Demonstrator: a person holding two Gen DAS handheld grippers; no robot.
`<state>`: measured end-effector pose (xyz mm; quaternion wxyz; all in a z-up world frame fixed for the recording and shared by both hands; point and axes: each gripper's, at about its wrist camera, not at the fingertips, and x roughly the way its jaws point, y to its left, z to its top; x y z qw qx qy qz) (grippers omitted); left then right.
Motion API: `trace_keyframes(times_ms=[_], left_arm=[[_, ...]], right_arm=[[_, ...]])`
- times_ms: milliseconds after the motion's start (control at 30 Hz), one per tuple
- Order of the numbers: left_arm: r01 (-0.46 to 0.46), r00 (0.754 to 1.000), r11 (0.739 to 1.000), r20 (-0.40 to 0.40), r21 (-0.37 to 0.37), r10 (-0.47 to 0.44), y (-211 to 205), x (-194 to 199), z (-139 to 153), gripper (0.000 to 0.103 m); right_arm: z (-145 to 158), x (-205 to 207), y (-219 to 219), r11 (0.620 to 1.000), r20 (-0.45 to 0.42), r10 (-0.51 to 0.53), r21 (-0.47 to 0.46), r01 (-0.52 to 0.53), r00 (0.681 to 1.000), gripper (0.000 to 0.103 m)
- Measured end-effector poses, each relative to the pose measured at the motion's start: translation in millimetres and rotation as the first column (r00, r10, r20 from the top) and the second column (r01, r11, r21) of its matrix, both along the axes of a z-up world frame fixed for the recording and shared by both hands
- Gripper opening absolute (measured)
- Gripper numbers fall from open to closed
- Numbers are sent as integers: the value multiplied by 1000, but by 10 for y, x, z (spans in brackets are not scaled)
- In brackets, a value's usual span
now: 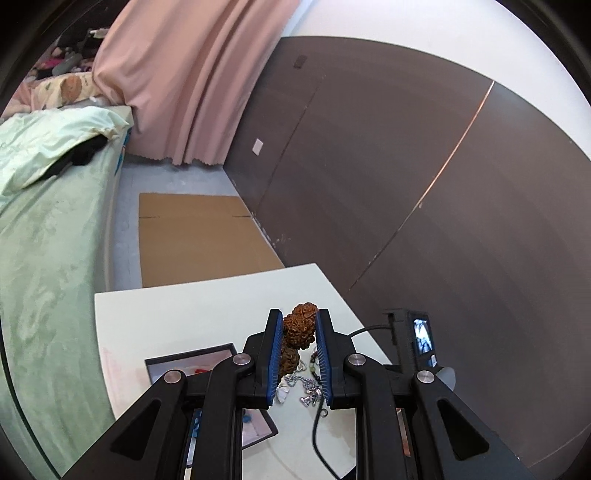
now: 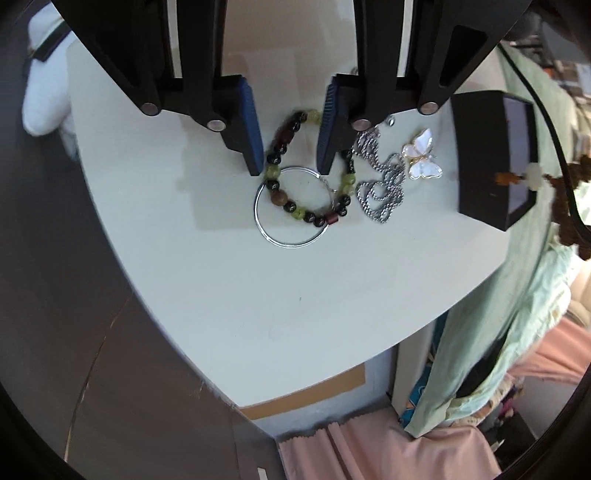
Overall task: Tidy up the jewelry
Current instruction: 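Carry brown bracelet to box with left gripper while right gripper grasps green-black bracelet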
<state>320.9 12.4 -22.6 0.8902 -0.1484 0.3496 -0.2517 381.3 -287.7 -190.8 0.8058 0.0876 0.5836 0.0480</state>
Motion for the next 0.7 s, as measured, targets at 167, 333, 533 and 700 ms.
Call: trace_keyframes(times_ms=[167, 333, 533, 700], left_arm=[[-20, 1000, 1000, 6, -8, 20, 96, -76, 20, 19], [-52, 999, 999, -14, 16, 52, 191, -60, -60, 19], [-77, 995, 997, -54, 30, 79, 317, -20, -207, 19], [-73, 991, 997, -107, 28, 75, 344, 28, -389, 21]], right_arm=[[41, -42, 47, 996, 15, 12, -88, -11, 1000, 10], [228, -135, -12, 1000, 76, -3, -9, 4, 997, 10], [618, -257, 71, 998, 157, 28, 52, -36, 987, 10], [925, -268, 260, 993, 210, 58, 92, -79, 976, 10]])
